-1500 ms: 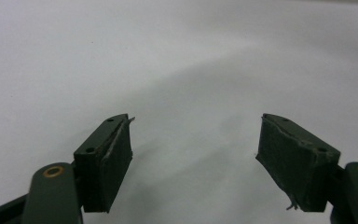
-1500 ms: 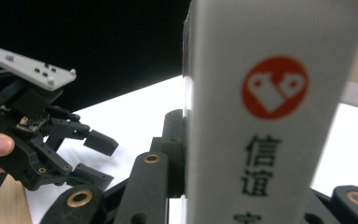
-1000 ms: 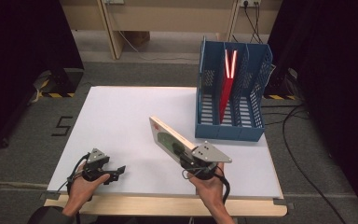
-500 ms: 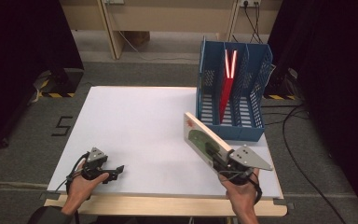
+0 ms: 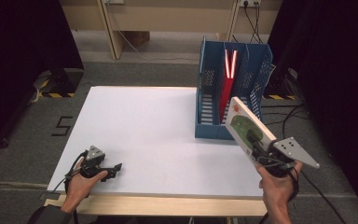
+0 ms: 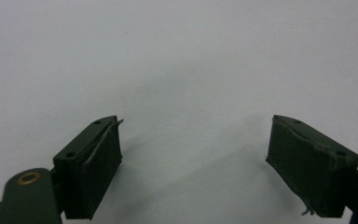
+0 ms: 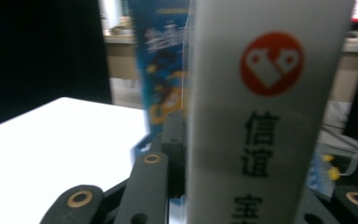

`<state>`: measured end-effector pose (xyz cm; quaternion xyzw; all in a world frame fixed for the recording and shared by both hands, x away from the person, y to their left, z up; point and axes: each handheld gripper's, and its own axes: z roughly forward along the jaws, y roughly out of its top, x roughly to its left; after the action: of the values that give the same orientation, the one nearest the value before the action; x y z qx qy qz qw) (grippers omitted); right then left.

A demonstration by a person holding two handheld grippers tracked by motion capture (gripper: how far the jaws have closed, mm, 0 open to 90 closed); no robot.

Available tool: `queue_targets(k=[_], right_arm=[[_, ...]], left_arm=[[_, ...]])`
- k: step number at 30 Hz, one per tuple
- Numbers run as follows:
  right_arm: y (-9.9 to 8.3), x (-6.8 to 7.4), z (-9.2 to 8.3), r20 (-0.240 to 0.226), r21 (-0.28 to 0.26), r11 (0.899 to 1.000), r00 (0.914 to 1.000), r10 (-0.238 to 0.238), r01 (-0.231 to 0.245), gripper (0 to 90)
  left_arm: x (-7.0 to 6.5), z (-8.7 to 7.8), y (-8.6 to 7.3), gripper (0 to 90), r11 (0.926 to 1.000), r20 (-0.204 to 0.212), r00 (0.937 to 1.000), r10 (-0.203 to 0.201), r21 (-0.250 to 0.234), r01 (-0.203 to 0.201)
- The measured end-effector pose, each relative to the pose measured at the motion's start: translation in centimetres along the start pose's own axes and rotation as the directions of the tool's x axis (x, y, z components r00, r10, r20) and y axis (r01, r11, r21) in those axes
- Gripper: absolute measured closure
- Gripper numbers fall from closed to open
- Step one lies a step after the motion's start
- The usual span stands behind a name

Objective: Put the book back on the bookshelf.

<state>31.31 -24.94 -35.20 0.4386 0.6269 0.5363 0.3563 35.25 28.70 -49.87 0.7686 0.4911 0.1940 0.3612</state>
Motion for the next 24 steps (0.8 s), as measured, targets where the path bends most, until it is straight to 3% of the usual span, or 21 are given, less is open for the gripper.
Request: queue_targets(k=[7,14,20,24], right_arm=[[1.5,-2.9,1.7,0.099,0.004,1.0,0.9951,-0.002,0.002,76.0],[2.6,-5.0,4.9,0.168,0.035,0.999,0.9858,0.01,-0.016,75.9],[3.1,-6.6,8.8,0.231,0.058,0.997,0.9725,0.032,-0.046,75.9],[3.4,-7.2,11.0,0.28,0.085,0.996,0.9599,0.008,-0.033,76.0]], left_arm=[[0.1,0.1,0.0,16.6,1.0,0.0,1.0,0.003,0.008,-0.003],[0.1,0.2,0.0,16.5,0.9999,-0.002,1.0,0.004,0.012,-0.004],[0.1,0.2,0.0,16.0,0.9999,0.001,1.0,0.005,0.013,-0.005],[0.1,0.2,0.0,16.1,0.9999,0.003,1.0,0.004,0.012,-0.004]])
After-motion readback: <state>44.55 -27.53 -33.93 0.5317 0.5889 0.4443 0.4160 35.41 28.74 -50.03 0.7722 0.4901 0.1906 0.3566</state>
